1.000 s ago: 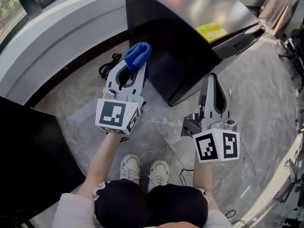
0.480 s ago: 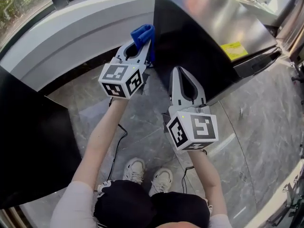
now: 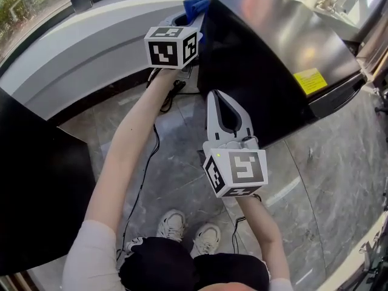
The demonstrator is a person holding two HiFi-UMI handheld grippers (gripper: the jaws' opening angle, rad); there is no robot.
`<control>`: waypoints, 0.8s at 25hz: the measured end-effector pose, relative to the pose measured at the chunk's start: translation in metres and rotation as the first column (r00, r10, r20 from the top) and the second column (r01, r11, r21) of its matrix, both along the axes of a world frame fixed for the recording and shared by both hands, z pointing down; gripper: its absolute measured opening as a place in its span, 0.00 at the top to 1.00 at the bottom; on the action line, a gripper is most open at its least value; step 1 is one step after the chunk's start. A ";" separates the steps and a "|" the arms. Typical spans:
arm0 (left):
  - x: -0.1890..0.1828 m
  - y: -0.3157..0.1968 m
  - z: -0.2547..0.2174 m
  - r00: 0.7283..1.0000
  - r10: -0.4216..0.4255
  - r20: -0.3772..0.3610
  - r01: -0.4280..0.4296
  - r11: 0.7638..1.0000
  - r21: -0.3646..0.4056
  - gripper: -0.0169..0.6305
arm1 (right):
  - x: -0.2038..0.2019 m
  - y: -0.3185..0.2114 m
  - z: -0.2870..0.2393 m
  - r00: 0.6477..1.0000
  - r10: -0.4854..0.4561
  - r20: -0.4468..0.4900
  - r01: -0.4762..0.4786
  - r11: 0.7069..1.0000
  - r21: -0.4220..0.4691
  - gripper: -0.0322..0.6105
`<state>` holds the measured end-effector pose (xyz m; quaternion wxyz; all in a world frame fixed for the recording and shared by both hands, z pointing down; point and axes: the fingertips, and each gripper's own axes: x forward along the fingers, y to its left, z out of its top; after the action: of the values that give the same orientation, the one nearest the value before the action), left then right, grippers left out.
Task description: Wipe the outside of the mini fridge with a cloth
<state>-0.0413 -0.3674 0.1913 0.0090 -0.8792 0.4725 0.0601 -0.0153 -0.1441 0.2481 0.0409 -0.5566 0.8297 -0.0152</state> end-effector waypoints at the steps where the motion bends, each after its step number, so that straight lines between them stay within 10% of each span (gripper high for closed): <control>1: 0.001 -0.003 -0.004 1.000 -0.003 0.004 0.003 1.000 0.005 0.88 | 0.002 -0.002 0.002 1.000 0.001 0.006 -0.001 1.000 -0.006 0.93; 20: 0.026 0.008 -0.011 0.996 0.047 0.076 -0.054 0.994 0.099 0.88 | 0.012 -0.016 -0.005 1.000 0.010 0.025 -0.011 1.000 0.017 0.93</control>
<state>-0.0156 -0.3596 0.1798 0.0692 -0.8910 0.4457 0.0517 -0.0032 -0.1600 0.2428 0.0559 -0.5604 0.8262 -0.0149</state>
